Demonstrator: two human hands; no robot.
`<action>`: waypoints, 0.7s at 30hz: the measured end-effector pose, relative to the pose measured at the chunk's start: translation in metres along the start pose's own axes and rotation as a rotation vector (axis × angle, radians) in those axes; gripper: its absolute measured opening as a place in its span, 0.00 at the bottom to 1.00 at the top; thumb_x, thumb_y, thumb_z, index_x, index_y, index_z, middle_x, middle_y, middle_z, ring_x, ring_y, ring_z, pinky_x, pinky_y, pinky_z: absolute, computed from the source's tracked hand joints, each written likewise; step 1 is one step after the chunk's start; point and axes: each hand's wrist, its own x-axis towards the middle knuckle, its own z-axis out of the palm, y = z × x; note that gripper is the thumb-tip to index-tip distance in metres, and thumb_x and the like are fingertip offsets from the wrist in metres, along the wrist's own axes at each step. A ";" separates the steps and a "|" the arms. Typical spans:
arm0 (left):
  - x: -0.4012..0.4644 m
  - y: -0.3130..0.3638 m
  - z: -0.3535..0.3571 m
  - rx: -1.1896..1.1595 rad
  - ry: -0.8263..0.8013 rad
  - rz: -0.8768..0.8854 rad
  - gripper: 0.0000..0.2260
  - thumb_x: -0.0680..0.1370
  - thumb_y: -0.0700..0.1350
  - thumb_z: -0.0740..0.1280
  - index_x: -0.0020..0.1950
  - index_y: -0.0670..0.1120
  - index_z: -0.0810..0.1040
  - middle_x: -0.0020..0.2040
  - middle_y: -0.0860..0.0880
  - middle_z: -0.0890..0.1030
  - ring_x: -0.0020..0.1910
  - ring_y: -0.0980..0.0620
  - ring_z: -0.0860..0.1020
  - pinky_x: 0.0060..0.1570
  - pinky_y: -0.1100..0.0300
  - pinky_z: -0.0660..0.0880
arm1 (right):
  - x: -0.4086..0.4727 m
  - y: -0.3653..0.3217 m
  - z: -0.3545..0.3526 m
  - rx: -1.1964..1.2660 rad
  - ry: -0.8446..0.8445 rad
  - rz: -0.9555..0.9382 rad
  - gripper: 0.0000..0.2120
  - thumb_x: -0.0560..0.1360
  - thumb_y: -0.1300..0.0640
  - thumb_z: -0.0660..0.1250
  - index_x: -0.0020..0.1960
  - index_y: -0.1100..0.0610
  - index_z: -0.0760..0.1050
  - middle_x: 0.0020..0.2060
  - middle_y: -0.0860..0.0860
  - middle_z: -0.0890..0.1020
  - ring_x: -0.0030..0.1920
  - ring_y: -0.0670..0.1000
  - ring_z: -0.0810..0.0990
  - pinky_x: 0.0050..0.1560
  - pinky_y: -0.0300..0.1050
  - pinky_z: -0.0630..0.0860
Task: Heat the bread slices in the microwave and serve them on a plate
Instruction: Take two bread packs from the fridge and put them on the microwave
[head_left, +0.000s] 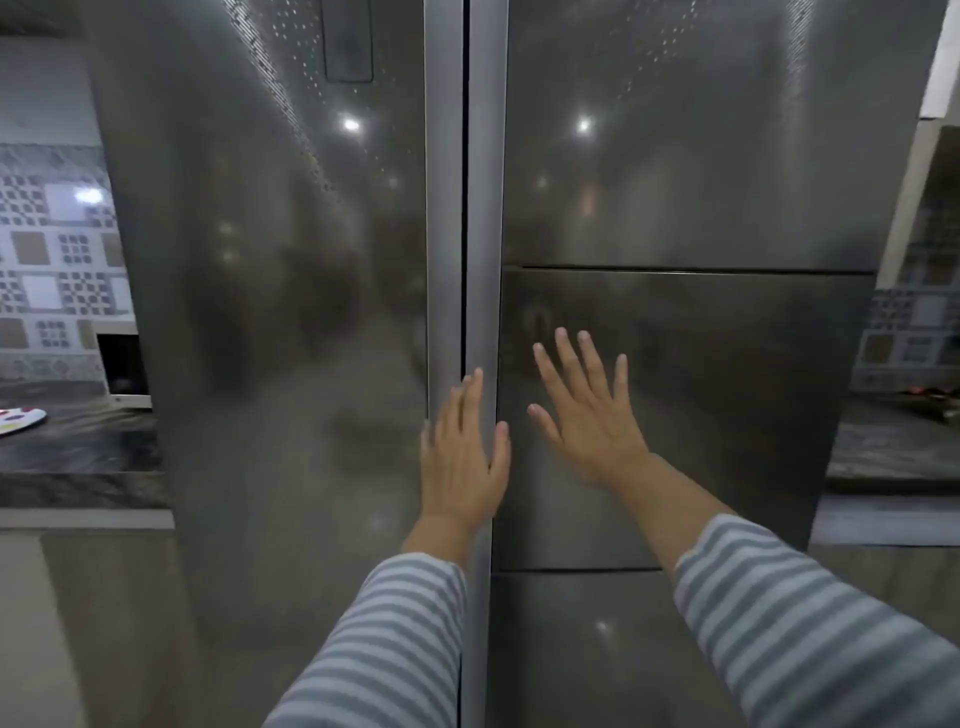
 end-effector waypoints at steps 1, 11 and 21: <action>0.004 -0.002 0.013 -0.108 -0.005 -0.033 0.27 0.80 0.58 0.49 0.78 0.54 0.49 0.78 0.53 0.57 0.76 0.56 0.56 0.73 0.46 0.58 | 0.009 0.004 0.010 -0.027 0.023 -0.042 0.31 0.78 0.40 0.44 0.78 0.52 0.49 0.78 0.55 0.49 0.77 0.56 0.43 0.71 0.68 0.45; 0.006 -0.017 0.114 -0.485 -0.036 -0.295 0.32 0.81 0.52 0.60 0.76 0.61 0.41 0.75 0.52 0.60 0.71 0.62 0.60 0.65 0.68 0.60 | 0.052 0.034 0.084 -0.180 0.202 -0.276 0.33 0.79 0.40 0.55 0.78 0.49 0.48 0.77 0.58 0.50 0.77 0.61 0.44 0.70 0.68 0.40; 0.009 -0.016 0.118 -0.409 0.007 -0.310 0.41 0.77 0.52 0.67 0.69 0.73 0.36 0.77 0.53 0.59 0.74 0.61 0.57 0.73 0.57 0.60 | 0.054 0.035 0.081 -0.189 0.196 -0.269 0.33 0.78 0.38 0.55 0.78 0.48 0.47 0.78 0.58 0.51 0.77 0.62 0.48 0.70 0.69 0.39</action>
